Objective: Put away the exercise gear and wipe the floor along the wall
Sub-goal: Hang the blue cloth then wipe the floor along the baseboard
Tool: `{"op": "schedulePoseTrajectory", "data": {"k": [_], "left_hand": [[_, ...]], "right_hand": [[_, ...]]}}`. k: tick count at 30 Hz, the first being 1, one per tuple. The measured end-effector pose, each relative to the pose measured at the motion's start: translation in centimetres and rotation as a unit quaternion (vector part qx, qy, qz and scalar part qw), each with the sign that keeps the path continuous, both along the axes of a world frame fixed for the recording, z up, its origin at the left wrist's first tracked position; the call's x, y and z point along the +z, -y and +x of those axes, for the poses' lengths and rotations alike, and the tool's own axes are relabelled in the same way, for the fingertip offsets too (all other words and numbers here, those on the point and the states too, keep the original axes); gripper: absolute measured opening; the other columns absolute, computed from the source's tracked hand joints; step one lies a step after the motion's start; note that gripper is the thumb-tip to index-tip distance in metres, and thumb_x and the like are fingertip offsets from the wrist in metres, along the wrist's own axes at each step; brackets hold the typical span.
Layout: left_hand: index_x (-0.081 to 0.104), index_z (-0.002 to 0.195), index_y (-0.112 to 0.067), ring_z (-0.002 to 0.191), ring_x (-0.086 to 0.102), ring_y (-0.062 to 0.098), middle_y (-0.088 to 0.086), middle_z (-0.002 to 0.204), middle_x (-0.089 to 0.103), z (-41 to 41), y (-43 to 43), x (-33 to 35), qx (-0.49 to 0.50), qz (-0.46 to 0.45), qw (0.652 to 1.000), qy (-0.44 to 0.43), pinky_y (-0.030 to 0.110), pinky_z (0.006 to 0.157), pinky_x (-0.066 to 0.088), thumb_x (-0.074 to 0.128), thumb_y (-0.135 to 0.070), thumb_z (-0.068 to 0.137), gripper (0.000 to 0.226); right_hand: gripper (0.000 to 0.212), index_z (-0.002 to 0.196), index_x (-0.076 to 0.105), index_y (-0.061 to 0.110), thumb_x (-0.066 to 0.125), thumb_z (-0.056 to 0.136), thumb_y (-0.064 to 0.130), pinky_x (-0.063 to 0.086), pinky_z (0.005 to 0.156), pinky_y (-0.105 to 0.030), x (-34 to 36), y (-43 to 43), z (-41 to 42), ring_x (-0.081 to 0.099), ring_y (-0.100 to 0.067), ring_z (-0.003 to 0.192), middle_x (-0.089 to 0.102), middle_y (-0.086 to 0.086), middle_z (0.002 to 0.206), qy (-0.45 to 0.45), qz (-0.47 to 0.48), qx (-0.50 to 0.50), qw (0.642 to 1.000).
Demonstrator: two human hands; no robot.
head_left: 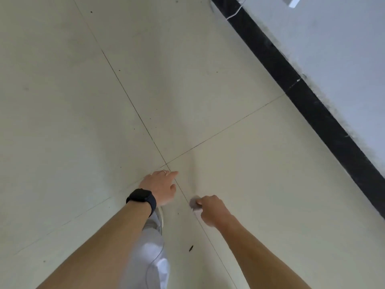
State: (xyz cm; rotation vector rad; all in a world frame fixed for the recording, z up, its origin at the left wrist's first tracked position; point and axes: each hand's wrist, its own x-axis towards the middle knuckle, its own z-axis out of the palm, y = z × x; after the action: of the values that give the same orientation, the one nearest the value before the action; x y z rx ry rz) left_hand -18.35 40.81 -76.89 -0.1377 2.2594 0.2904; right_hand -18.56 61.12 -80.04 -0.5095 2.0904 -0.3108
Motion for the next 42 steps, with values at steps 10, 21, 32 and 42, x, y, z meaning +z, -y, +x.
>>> {"op": "schedulePoseTrajectory", "data": {"k": [10,21,32,42], "left_hand": [[0.03,0.154,-0.029,0.145,0.029,0.02,-0.001,0.155,0.04,3.8,-1.6,26.4,-0.006,0.0,1.0,0.013,0.042,0.115,0.028,0.035,-0.034,0.102,0.052],[0.036,0.15,-0.03,0.147,0.026,0.021,-0.003,0.152,0.045,1.4,1.6,57.7,0.011,0.024,0.987,-0.158,0.046,0.117,0.023,0.038,-0.041,0.099,0.052],[0.045,0.145,-0.034,0.141,0.036,0.012,-0.01,0.147,0.05,11.7,7.5,73.4,0.183,-0.052,0.917,-0.35,0.04,0.117,0.027,0.041,-0.042,0.099,0.047],[0.048,0.142,-0.039,0.137,0.04,0.01,-0.016,0.142,0.052,42.0,4.5,77.0,0.487,-0.169,0.793,-0.325,0.029,0.116,0.028,0.043,-0.044,0.099,0.043]], "right_hand": [[0.033,0.116,0.074,0.033,0.053,0.099,0.015,0.041,0.065,0.004,30.6,-6.3,1.6,0.066,0.0,0.097,0.07,0.013,0.122,0.096,0.001,-0.254,0.963],[0.053,0.127,0.068,0.028,0.042,0.096,-0.005,0.047,0.106,-0.035,65.6,-3.9,0.0,0.058,-0.016,0.124,0.062,0.012,0.137,-0.2,-0.112,-0.242,0.943],[0.048,0.123,0.07,0.024,0.047,0.094,-0.007,0.042,0.094,-0.009,78.3,3.7,0.9,0.062,-0.01,0.114,0.063,0.016,0.133,-0.312,-0.301,-0.075,0.898],[0.049,0.12,0.072,0.02,0.052,0.089,-0.012,0.048,0.097,-0.023,80.5,12.8,16.5,0.066,-0.018,0.112,0.066,0.007,0.131,-0.232,-0.423,0.227,0.846]]}}
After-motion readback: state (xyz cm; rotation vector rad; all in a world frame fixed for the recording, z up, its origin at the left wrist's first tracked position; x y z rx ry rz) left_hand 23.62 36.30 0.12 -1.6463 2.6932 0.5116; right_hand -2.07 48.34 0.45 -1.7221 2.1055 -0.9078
